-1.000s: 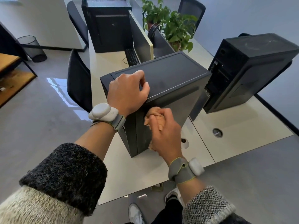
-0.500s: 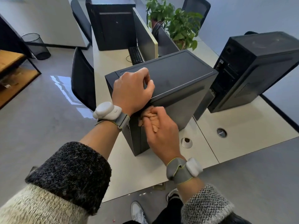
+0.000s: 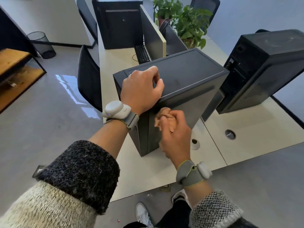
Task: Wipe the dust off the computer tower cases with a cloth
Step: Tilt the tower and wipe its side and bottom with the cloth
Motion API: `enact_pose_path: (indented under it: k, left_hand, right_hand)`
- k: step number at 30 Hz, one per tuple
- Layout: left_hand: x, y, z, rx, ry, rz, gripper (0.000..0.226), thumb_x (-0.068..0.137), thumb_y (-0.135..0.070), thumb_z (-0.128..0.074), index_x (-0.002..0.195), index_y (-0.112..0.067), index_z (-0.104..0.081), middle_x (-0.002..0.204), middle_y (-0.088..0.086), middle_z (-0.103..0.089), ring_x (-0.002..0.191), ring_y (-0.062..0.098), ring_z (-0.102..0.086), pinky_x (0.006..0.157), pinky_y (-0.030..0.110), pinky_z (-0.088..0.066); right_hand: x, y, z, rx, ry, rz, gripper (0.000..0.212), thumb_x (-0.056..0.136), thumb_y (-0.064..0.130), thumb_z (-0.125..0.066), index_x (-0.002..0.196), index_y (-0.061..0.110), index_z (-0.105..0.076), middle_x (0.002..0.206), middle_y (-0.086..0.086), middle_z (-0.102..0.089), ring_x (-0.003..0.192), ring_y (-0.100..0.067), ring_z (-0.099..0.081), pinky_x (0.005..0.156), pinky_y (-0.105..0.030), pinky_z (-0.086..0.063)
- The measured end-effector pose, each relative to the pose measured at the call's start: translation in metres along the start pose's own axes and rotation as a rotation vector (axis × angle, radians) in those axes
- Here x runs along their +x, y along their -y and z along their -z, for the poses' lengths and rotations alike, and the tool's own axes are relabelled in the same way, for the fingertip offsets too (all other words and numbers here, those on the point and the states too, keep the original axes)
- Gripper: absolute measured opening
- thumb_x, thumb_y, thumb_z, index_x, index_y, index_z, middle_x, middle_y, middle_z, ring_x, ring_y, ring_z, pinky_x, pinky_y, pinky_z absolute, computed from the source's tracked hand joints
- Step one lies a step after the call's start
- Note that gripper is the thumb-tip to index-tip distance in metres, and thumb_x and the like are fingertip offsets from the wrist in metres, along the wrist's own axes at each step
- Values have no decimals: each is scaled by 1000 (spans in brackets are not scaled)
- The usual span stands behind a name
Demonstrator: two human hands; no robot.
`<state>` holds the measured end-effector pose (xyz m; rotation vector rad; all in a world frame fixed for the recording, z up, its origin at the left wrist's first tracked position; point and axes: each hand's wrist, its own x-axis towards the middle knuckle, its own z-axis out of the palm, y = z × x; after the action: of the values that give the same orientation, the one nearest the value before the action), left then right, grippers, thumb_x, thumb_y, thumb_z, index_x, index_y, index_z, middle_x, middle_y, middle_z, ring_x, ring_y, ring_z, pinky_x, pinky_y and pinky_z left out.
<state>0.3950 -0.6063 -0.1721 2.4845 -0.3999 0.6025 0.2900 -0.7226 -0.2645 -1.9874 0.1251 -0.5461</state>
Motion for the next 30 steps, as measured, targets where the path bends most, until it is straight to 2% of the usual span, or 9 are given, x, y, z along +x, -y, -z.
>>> enact_pose_path:
  k: [4, 9, 11, 14, 20, 24, 26, 28, 30]
  left_hand:
    - [1, 0, -2, -9, 8, 0, 18, 98, -38, -57, 90, -23, -63, 75, -5, -63, 70, 15, -61, 67, 33, -57]
    - [0, 0, -1, -1, -8, 3, 18, 98, -37, -58, 89, -23, -63, 74, -5, -63, 70, 14, -59, 63, 25, -41]
    - [0, 0, 0, -2, -7, 5, 17, 98, -36, -58, 89, -23, -63, 74, -5, -62, 70, 14, -57, 61, 23, -37]
    - [1, 1, -1, -5, -8, 3, 18, 98, -37, -58, 89, -22, -63, 75, -5, -62, 70, 14, -59, 63, 23, -40]
    - [0, 1, -2, -12, -20, 5, 18, 98, -37, -57, 88, -23, -63, 74, -6, -63, 69, 14, -60, 64, 24, -43]
    - [0, 1, -1, -17, -20, 2, 18, 98, -37, -58, 89, -22, -63, 75, -6, -63, 69, 13, -59, 64, 24, -43]
    - [1, 2, -2, -17, -17, -3, 18, 98, -37, -57, 90, -22, -63, 75, -5, -63, 69, 13, -59, 65, 26, -46]
    - [1, 2, -3, -18, -13, 3, 18, 98, -37, -57, 89, -23, -63, 74, -6, -62, 69, 13, -59, 65, 27, -48]
    - [2, 1, -3, -17, -13, -1, 18, 98, -37, -58, 89, -23, -63, 74, -6, -62, 69, 13, -59, 66, 27, -49]
  right_hand:
    - [-11, 16, -12, 6, 5, 12, 7, 107, 29, -60, 107, 27, -54, 90, 14, -65, 79, -8, -64, 68, -30, -53]
    - [-16, 12, -17, -145, 123, 195, 11, 103, 29, -62, 113, 25, -57, 102, 9, -68, 83, -17, -65, 71, -41, -57]
    - [-8, 0, -6, -155, 72, 144, 11, 102, 28, -65, 109, 29, -56, 96, 7, -68, 81, -18, -65, 70, -43, -56]
    - [-8, 3, -3, -50, 10, 28, 12, 103, 28, -66, 106, 24, -55, 89, 7, -67, 78, -15, -64, 69, -40, -55]
    - [-28, 19, -31, -55, 135, 176, 12, 103, 32, -60, 113, 24, -58, 106, 9, -71, 90, -19, -69, 75, -45, -57]
    - [-20, -12, -17, 7, 30, -84, 9, 102, 29, -64, 108, 26, -58, 93, 11, -71, 83, -13, -69, 74, -44, -57]
    - [-20, -12, -13, 26, -34, -107, 9, 104, 29, -65, 107, 23, -58, 88, 12, -67, 79, -9, -65, 69, -38, -56]
    - [-19, 2, -14, 56, -37, -17, 8, 106, 27, -64, 108, 21, -59, 89, 14, -66, 80, -7, -64, 68, -25, -52]
    - [-15, 15, -18, 38, 7, 109, 8, 105, 24, -65, 109, 23, -58, 92, 11, -67, 80, -8, -64, 70, -21, -51]
